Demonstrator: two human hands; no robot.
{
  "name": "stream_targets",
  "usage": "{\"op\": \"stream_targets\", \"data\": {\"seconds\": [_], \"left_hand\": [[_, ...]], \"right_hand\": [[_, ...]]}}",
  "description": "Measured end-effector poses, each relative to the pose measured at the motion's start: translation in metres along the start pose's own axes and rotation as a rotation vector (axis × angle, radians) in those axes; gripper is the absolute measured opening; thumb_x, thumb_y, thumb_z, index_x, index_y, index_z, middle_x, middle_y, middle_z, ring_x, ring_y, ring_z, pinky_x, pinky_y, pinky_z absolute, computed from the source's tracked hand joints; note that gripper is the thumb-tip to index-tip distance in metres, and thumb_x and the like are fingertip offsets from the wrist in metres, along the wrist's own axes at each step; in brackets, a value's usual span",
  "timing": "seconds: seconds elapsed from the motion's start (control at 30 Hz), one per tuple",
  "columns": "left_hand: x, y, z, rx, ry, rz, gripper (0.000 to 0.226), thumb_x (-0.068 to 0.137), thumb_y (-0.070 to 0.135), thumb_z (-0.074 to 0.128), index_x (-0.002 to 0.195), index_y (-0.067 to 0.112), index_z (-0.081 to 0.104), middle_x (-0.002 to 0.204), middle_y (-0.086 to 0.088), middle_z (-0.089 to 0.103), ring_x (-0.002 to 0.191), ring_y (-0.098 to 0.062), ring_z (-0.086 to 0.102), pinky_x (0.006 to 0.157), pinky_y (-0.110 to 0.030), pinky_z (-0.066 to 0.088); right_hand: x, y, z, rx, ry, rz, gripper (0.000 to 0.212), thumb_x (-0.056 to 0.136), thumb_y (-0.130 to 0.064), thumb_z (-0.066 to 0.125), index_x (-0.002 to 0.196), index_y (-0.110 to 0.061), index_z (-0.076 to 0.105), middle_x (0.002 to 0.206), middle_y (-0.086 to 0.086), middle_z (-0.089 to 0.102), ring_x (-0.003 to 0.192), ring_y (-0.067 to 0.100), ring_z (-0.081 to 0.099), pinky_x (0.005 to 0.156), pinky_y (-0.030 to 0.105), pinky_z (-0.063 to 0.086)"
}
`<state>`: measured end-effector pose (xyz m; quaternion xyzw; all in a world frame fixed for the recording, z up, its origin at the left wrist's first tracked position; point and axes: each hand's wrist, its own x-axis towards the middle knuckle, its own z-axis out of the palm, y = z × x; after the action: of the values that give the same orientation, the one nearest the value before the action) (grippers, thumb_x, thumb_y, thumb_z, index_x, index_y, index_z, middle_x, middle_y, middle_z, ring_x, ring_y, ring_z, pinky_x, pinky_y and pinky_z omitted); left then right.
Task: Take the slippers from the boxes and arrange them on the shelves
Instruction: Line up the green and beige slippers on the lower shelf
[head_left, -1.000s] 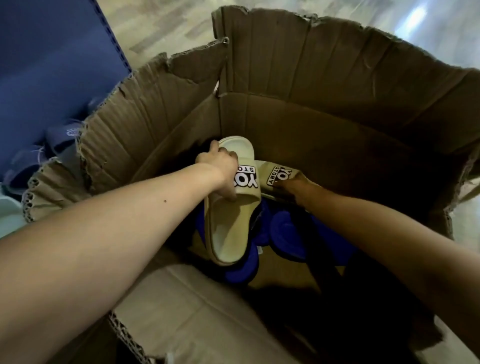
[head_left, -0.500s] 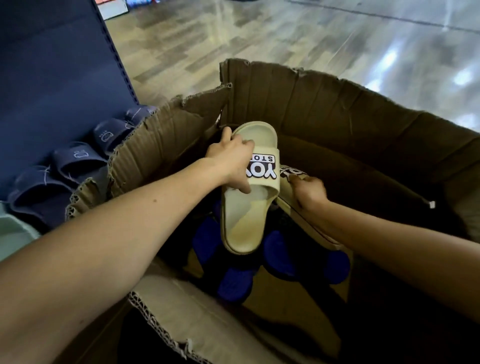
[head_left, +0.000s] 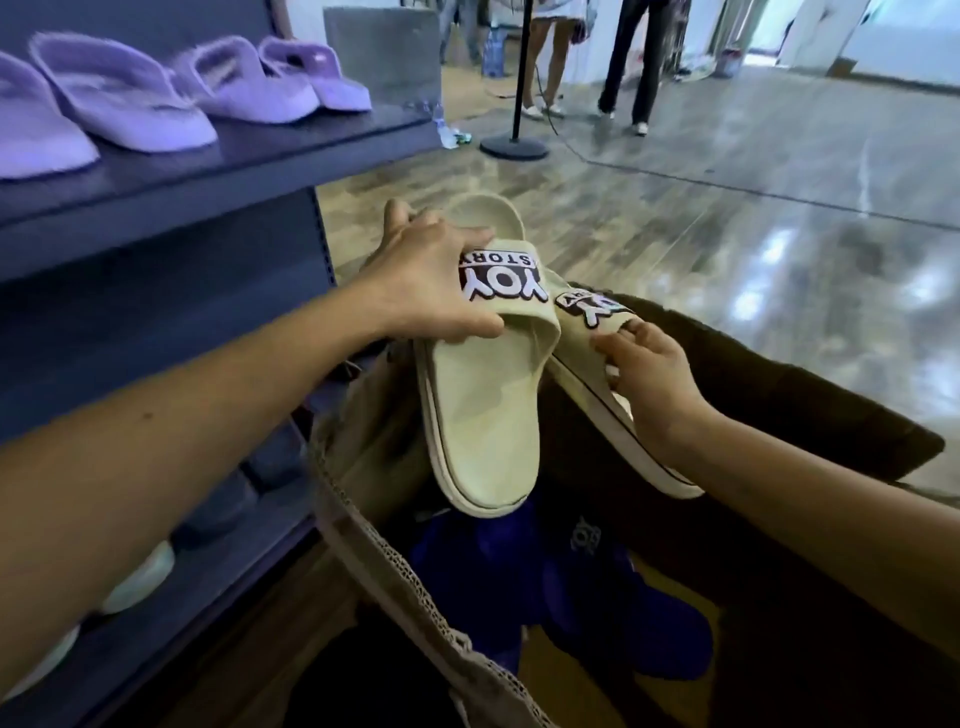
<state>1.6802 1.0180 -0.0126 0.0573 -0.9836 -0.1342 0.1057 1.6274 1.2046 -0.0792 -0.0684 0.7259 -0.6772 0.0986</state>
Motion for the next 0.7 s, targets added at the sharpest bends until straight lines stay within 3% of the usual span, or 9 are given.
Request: {"op": "stream_targets", "data": {"seconds": [0.1, 0.2, 0.3, 0.37, 0.53, 0.63, 0.7], "left_hand": [[-0.027, -0.022, -0.049, 0.006, 0.074, -0.01, 0.102, 0.042, 0.055, 0.054, 0.14, 0.032, 0.039, 0.101, 0.001, 0.043, 0.1, -0.017, 0.026, 0.088, -0.024, 0.025], [-0.065, -0.056, -0.082, 0.017, 0.049, -0.05, 0.109, 0.03, 0.062, 0.047, 0.137, 0.037, 0.042, 0.098, 0.005, 0.052, 0.1, -0.017, 0.037, 0.084, -0.022, 0.028], [-0.113, -0.091, -0.092, 0.013, -0.022, -0.112, 0.109, 0.029, 0.063, 0.047, 0.134, 0.036, 0.046, 0.103, 0.009, 0.056, 0.103, -0.017, 0.044, 0.084, -0.023, 0.032], [-0.147, -0.111, -0.091, 0.031, -0.047, -0.169, 0.111, 0.027, 0.065, 0.044, 0.134, 0.037, 0.045, 0.106, 0.01, 0.054, 0.103, -0.015, 0.038, 0.084, -0.02, 0.028], [-0.221, -0.166, -0.086, 0.033, 0.025, -0.404, 0.116, 0.026, 0.065, 0.041, 0.139, 0.037, 0.037, 0.116, 0.006, 0.051, 0.1, -0.011, 0.026, 0.086, -0.017, 0.022], [-0.269, -0.199, -0.077, 0.037, 0.057, -0.533, 0.117, 0.027, 0.064, 0.04, 0.14, 0.036, 0.035, 0.124, 0.004, 0.048, 0.108, -0.015, 0.027, 0.091, -0.018, 0.022], [-0.305, -0.224, -0.074, 0.034, 0.067, -0.613, 0.116, 0.028, 0.064, 0.041, 0.141, 0.036, 0.034, 0.131, 0.006, 0.045, 0.115, -0.017, 0.028, 0.097, -0.022, 0.025]], "right_hand": [[-0.017, -0.035, 0.018, -0.035, -0.211, -0.115, 0.025, 0.091, -0.002, 0.049, 0.089, -0.025, 0.057, 0.084, -0.013, 0.066, 0.076, -0.002, 0.062, 0.065, 0.013, 0.045], [-0.037, -0.063, 0.044, -0.158, -0.406, -0.232, 0.027, 0.09, -0.002, 0.051, 0.096, -0.027, 0.055, 0.093, -0.014, 0.068, 0.083, -0.002, 0.064, 0.072, 0.01, 0.051], [-0.05, -0.066, 0.08, -0.398, -0.517, -0.33, 0.023, 0.088, -0.005, 0.058, 0.105, -0.018, 0.055, 0.098, -0.007, 0.068, 0.095, 0.01, 0.065, 0.095, 0.029, 0.049], [-0.059, -0.059, 0.11, -0.557, -0.588, -0.384, 0.024, 0.086, -0.011, 0.062, 0.109, -0.013, 0.056, 0.101, 0.0, 0.067, 0.1, 0.019, 0.064, 0.098, 0.042, 0.046], [-0.088, -0.036, 0.194, -0.688, -0.789, -0.467, 0.033, 0.084, -0.026, 0.059, 0.115, -0.017, 0.054, 0.106, -0.002, 0.067, 0.103, 0.019, 0.061, 0.096, 0.042, 0.047], [-0.111, -0.02, 0.245, -0.786, -0.873, -0.615, 0.021, 0.082, -0.028, 0.056, 0.098, -0.015, 0.055, 0.1, 0.002, 0.066, 0.096, 0.022, 0.061, 0.088, 0.044, 0.049], [-0.132, -0.007, 0.279, -0.771, -0.912, -0.638, 0.029, 0.074, -0.037, 0.052, 0.096, -0.018, 0.052, 0.096, -0.006, 0.067, 0.093, 0.016, 0.062, 0.086, 0.041, 0.051]]}}
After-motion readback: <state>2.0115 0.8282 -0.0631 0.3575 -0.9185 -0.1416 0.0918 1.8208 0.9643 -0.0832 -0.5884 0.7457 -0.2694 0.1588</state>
